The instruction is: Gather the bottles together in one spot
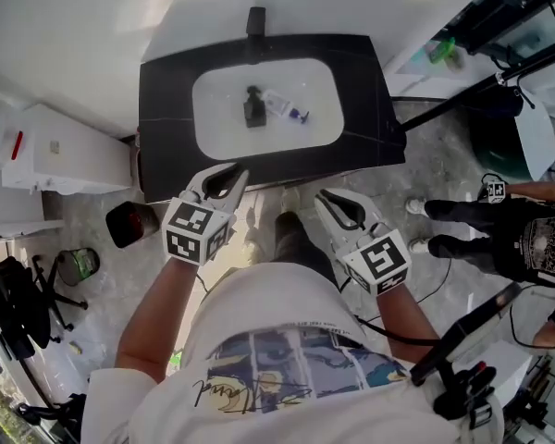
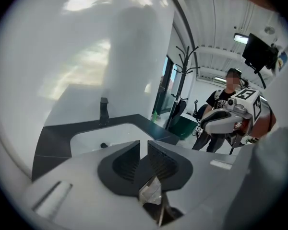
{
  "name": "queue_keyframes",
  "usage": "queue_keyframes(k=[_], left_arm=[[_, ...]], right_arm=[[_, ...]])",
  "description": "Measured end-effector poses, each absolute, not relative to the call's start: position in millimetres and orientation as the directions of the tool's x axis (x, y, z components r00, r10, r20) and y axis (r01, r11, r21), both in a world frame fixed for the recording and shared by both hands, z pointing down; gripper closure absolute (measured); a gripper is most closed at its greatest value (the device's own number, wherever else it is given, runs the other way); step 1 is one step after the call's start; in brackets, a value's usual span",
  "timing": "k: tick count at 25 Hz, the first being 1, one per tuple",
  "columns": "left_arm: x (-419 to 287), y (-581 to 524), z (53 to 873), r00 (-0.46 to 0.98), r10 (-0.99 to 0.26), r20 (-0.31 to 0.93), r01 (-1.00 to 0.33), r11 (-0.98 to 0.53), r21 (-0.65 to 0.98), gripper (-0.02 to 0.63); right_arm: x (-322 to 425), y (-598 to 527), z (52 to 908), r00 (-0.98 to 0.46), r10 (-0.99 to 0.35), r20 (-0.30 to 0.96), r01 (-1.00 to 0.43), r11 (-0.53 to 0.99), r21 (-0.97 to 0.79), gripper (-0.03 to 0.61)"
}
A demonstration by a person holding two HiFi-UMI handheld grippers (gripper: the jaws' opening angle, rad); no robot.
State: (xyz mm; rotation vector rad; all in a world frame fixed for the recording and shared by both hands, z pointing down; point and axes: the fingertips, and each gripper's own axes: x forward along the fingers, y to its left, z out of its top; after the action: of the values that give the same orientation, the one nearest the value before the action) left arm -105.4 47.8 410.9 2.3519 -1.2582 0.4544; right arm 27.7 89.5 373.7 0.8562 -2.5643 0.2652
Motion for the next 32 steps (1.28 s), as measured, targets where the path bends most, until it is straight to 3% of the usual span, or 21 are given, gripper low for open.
queue_keyframes(k=[8,16,24,32], left_arm=[[-115,-66,478,0.443,-0.659,0.607,-0.895,-0.364,0.259,0.551],[-129,-154,560,0.373,-0.577,0.727,-0.928,-0.243,0.283,0.486],[-140,-212,641,0.380,-0.511,0.771,-0.918,-0.108,0.380,0.422],[-141,-242,697,0.397,-0.449,0.801,-0.910,-0.076,0.409,0.403]], right_arm=[[52,11,386,-0.726,-0.515,0.456,-0.611,0.788,-0.082,0.540],[82,-28,404,-0.698,-0.506,0.507,-0.642,0.755,-0.130,0.540],[111,-49,429,-0.664,-0.480,0.574,-0.669,0.723,-0.169,0.540],[126,-58,451,-0.641,-0.439,0.629,-0.680,0.705,-0.202,0.540]])
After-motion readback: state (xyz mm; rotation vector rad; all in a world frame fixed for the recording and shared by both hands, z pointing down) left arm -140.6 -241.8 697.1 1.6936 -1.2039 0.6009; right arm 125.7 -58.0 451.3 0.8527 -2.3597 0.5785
